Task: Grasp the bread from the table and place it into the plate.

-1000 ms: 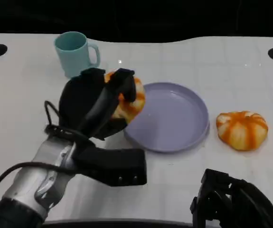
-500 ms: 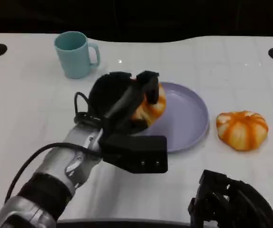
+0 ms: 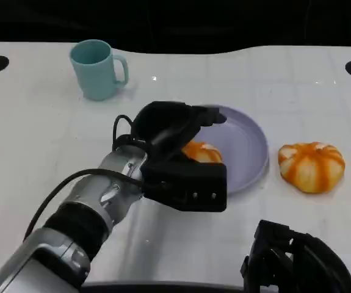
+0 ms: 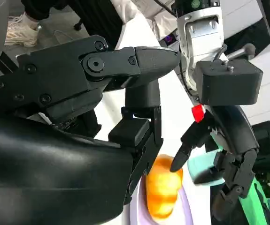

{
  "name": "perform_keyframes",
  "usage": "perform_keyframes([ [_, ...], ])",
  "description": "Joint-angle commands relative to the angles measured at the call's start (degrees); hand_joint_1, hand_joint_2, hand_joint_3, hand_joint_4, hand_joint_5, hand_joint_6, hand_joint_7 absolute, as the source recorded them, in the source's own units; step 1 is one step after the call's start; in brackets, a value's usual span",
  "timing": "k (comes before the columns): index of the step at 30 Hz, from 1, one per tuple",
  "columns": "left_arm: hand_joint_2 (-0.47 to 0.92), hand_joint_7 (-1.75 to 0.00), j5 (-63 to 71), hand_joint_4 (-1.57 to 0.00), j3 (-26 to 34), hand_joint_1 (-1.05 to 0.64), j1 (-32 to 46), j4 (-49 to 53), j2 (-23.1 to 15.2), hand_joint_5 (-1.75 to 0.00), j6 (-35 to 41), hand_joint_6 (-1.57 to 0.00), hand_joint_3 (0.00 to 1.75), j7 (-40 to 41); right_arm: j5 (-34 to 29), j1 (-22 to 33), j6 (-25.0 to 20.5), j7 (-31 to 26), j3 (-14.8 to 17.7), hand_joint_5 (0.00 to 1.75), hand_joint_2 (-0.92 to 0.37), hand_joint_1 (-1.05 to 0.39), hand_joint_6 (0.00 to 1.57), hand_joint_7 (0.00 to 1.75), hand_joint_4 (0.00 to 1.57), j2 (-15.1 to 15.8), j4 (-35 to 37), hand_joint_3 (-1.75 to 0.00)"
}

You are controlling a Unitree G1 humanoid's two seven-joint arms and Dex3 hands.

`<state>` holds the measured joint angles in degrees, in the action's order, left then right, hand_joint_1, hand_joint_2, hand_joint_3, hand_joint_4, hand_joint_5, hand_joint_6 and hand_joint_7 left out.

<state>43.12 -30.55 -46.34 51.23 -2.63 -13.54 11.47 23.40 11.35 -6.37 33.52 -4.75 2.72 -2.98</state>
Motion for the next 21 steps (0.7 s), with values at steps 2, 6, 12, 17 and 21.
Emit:
perform_keyframes([
  [2,0.92,0.0,-0.17,-0.09,-0.51,-0.63,0.03,-2.6,-1.01,-0.28,2.26,-0.16,0.16,-2.87,0.63,0.14,-0.16,0.11,0.61,1.6,-0.92,-0.68,0.75,1.37,0.83,0.49,-0.11,-0.28],
  [6,0.92,0.0,-0.57,-0.06,-0.01,-0.68,1.78,-6.2,-2.38,-0.28,2.42,-0.14,0.18,-3.2,0.89,0.04,-0.28,0.2,0.72,1.6,-0.92,-0.67,0.75,1.36,0.83,0.42,-0.07,-0.28],
  [12,0.92,-0.03,-3.62,-0.13,2.48,-0.66,7.61,-14.2,-5.23,-0.34,-0.75,-0.21,0.16,-2.41,0.85,-0.12,0.2,0.54,0.86,1.6,-0.92,-0.67,0.75,1.37,0.84,0.43,0.41,-0.29],
  [17,0.92,-0.1,-7.32,-0.39,6.23,-0.54,13.79,-16.72,-5.75,-0.51,-8.77,-0.44,0.05,5.3,1.16,-0.24,0.06,0.77,1.1,1.59,-0.92,-0.67,0.75,1.37,0.84,0.35,0.65,-0.28],
  [21,0.92,-0.16,-10.61,-0.51,8.76,-0.51,18.2,-18.89,-5.67,-0.71,-12.81,-0.58,0.07,6.65,0.81,-0.19,0.06,0.6,1.08,1.59,-0.92,-0.67,0.75,1.37,0.84,0.49,0.51,-0.28],
])
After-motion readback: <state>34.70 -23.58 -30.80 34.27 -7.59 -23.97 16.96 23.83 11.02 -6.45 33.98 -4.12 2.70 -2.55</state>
